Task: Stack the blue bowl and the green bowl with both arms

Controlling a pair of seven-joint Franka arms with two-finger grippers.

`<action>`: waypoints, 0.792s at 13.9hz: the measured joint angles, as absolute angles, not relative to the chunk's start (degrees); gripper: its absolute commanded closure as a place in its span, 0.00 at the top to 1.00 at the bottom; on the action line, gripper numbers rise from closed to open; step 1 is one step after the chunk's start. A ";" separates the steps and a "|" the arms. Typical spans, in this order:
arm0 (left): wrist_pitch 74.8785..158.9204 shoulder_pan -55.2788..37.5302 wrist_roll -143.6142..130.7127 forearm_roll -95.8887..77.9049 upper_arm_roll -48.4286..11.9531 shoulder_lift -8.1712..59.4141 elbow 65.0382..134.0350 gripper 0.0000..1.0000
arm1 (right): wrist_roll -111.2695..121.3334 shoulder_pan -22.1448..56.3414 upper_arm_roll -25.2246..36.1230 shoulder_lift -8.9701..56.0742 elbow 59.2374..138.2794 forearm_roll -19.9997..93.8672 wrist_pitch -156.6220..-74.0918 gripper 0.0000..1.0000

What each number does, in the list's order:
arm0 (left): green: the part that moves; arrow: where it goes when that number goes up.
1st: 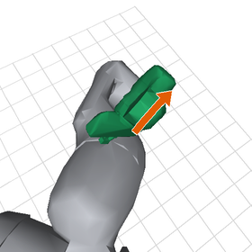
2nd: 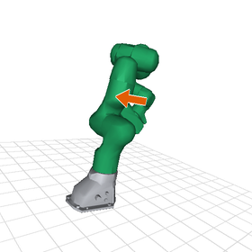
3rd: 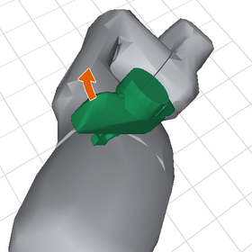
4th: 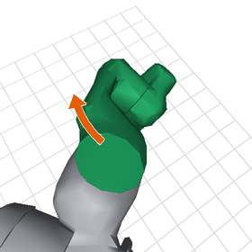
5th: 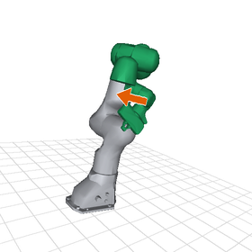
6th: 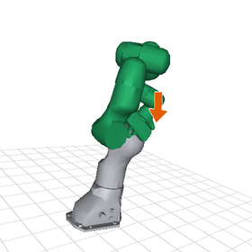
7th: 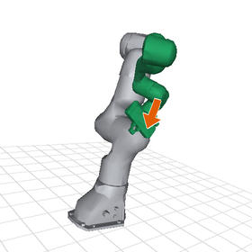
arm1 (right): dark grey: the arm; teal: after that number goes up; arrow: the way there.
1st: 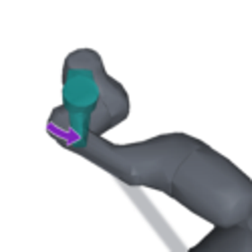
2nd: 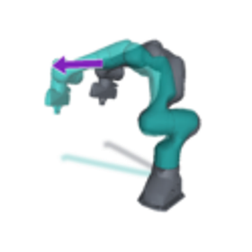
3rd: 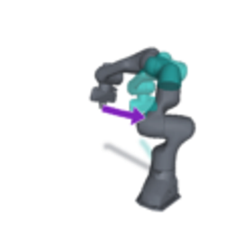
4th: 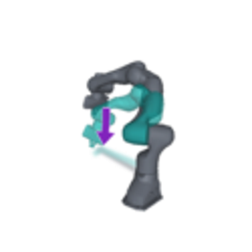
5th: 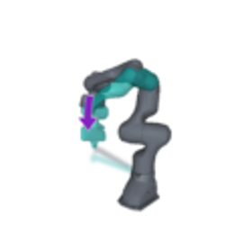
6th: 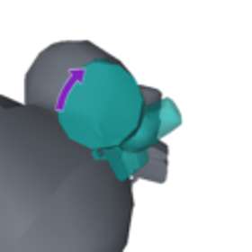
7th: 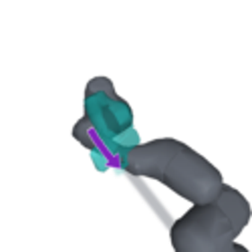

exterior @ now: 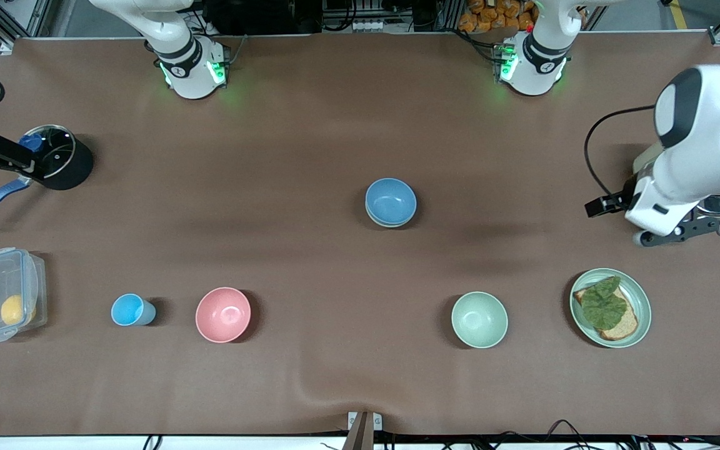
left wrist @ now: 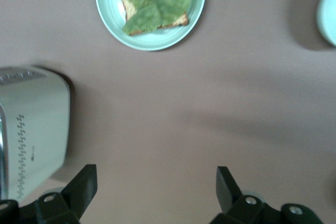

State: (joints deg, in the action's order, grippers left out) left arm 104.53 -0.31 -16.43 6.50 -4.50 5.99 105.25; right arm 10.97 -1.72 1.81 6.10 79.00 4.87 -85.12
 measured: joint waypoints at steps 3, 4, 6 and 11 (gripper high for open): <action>104.47 0.32 -13.05 4.14 -5.63 2.61 104.08 1.00 | 7.76 -2.35 -3.71 3.63 78.79 1.55 -82.97 1.00; 103.66 0.25 -12.05 3.54 -5.81 1.86 103.25 1.00 | 4.91 -2.35 -4.12 2.86 78.79 1.35 -81.46 1.00; 99.67 -0.58 -7.01 2.93 -5.94 1.00 100.84 1.00 | 2.16 -2.38 -4.08 2.20 78.82 1.21 -79.69 1.00; 93.43 -2.87 -3.66 2.89 -6.03 0.44 96.47 1.00 | 1.67 -2.80 -3.98 2.34 79.48 1.09 -79.60 1.00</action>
State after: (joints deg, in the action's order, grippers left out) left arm 93.43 -2.87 -3.66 2.89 -6.03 0.44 96.47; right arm 1.67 -2.80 -3.98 2.34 79.48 1.09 -79.60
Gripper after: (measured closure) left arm 0.000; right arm 0.000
